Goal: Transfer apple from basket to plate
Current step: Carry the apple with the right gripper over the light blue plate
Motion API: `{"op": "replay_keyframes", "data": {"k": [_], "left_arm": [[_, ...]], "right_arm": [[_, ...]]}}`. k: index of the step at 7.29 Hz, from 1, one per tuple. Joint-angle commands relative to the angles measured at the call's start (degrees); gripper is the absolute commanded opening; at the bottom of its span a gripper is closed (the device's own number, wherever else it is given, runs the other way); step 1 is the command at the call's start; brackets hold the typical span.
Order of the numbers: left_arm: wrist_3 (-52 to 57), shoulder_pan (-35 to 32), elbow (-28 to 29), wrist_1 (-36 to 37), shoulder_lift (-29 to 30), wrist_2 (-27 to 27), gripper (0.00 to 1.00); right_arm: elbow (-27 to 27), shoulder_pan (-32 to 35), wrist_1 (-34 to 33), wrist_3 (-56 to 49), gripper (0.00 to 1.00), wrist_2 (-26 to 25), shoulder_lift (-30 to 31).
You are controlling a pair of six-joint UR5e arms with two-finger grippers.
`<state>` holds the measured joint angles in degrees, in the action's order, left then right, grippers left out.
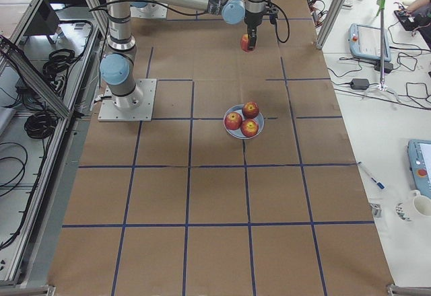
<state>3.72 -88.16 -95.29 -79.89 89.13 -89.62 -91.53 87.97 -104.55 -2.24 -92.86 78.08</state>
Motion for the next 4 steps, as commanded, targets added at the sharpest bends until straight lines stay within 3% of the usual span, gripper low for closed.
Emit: {"op": "replay_keyframes", "data": {"k": [1, 4], "left_arm": [[0.06, 0.01, -0.16, -0.53, 0.07, -0.47, 0.99], [0.24, 0.27, -0.16, -1.58, 1.04, -0.3, 0.99]], "right_arm": [[-4.43, -11.21, 0.41, -13.28, 0.54, -0.22, 4.62], [-9.79, -22.37, -4.84, -27.06, 0.53, 0.48, 4.2]]}}
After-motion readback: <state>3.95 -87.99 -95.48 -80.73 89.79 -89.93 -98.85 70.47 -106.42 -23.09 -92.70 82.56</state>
